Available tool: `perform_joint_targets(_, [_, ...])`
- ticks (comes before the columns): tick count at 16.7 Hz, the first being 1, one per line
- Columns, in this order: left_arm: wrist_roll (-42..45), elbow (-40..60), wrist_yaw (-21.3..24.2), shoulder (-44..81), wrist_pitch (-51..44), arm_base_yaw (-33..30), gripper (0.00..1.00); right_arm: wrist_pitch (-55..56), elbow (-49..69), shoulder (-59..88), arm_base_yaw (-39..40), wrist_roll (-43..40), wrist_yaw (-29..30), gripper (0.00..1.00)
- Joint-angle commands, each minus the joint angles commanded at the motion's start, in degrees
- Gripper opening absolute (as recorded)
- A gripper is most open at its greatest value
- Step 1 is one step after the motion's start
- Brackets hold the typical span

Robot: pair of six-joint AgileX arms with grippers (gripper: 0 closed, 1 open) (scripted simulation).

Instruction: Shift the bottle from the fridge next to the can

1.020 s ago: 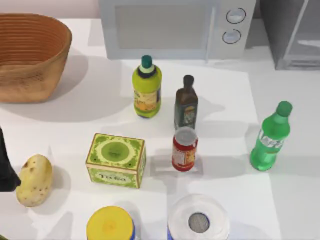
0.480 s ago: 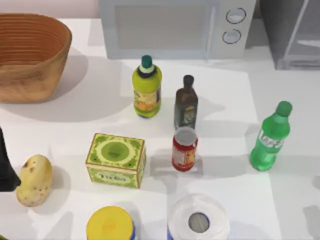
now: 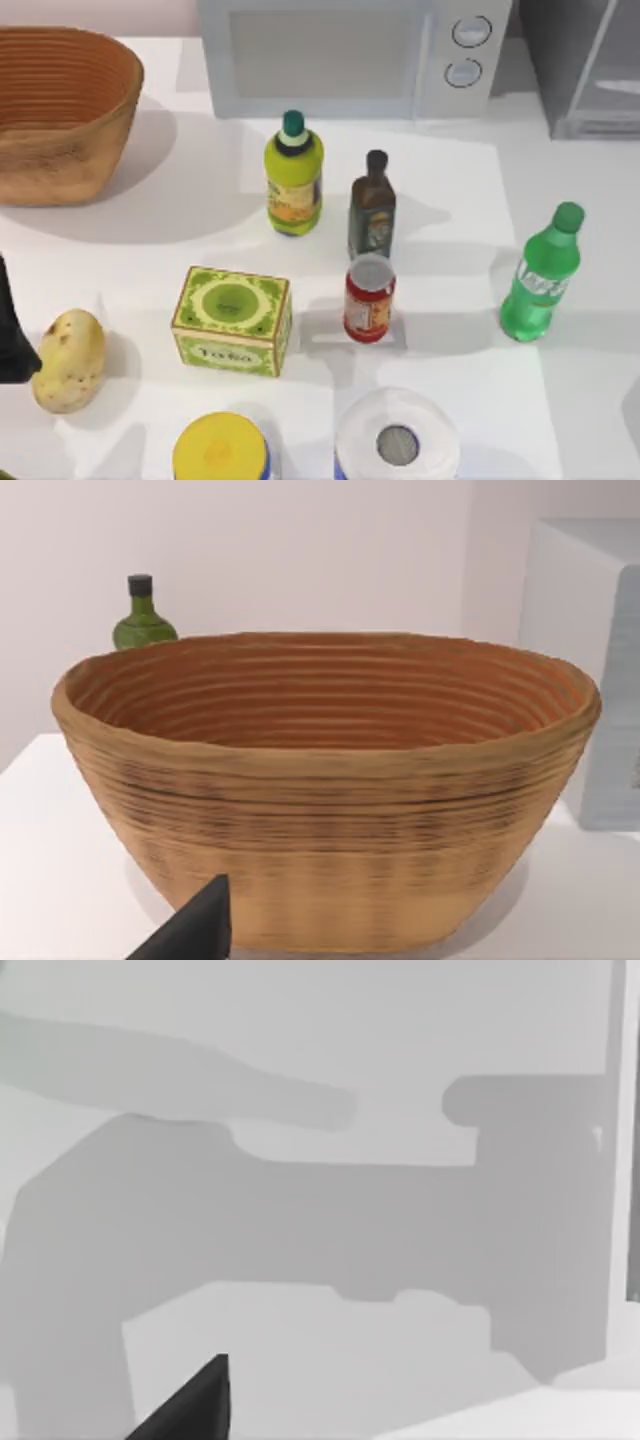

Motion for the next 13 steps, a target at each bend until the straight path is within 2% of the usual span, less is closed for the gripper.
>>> perform_joint_targets(3, [0.0, 0.0, 0.0, 0.0, 0.0, 0.0, 1.0, 2.12, 3.61, 13.92, -12.43, -13.7, -6.38, 1.0])
perform_joint_targets(6, [0.0, 0.0, 0.0, 0.0, 0.0, 0.0, 1.0, 4.14, 5.81, 22.54, -20.5, -22.15, -10.81, 1.0])
perform_joint_targets(9, [0.0, 0.0, 0.0, 0.0, 0.0, 0.0, 1.0, 5.11, 6.64, 25.79, -23.56, -25.25, -12.64, 1.0])
perform_joint_targets(13, [0.0, 0.0, 0.0, 0.0, 0.0, 0.0, 1.0, 5.05, 6.44, 25.65, -23.36, -25.17, -12.55, 1.0])
